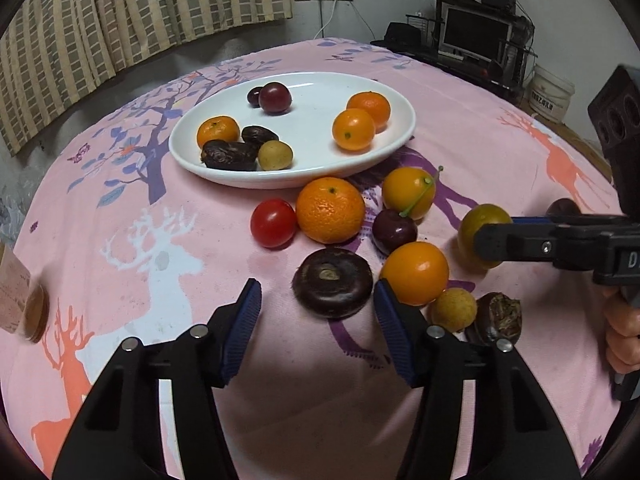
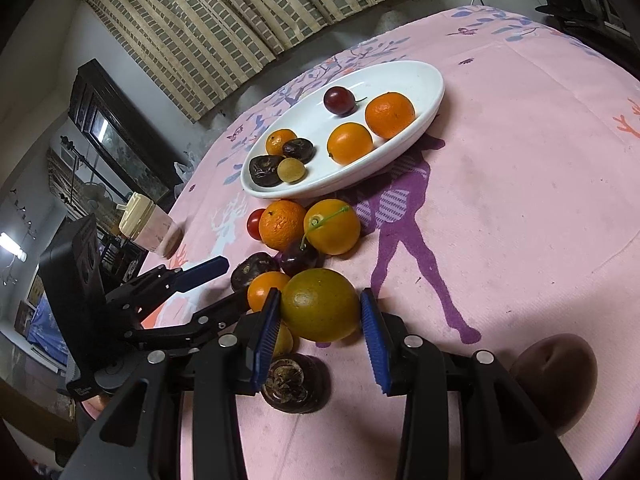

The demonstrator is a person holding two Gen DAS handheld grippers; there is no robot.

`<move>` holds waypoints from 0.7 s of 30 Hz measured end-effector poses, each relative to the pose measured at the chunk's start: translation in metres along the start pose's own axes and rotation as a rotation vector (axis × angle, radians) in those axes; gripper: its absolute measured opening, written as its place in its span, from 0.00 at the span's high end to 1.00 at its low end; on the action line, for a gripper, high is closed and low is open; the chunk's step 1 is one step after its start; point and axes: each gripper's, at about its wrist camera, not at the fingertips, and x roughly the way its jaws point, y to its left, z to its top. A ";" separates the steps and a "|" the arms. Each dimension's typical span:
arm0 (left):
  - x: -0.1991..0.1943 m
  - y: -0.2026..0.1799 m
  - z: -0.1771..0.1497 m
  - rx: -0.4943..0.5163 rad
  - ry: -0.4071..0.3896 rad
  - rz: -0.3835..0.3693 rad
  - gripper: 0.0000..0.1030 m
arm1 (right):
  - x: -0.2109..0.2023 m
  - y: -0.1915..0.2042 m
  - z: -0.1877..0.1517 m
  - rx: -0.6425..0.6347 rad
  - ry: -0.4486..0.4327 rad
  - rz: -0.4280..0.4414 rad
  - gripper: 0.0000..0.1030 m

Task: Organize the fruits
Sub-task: 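Grasp a yellow-green citrus with the right tool while the left tool grasps a dark brown fruit, then carry both fruits over the white plate and open both tools to release them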

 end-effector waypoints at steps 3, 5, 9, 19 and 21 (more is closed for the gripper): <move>0.004 -0.001 0.001 0.005 0.004 -0.003 0.45 | 0.000 0.000 0.000 -0.004 -0.001 -0.001 0.60; 0.008 0.000 0.001 -0.002 0.015 -0.013 0.47 | 0.000 0.000 0.000 -0.004 -0.001 -0.002 0.60; 0.011 0.001 0.001 -0.012 0.026 -0.043 0.55 | 0.001 0.000 0.000 -0.002 -0.001 -0.004 0.60; -0.001 0.001 0.001 -0.030 -0.006 -0.054 0.58 | -0.002 0.004 0.001 -0.013 -0.030 -0.004 0.60; -0.009 0.006 0.004 -0.064 -0.038 -0.081 0.58 | -0.005 0.010 0.006 -0.033 -0.050 0.002 0.60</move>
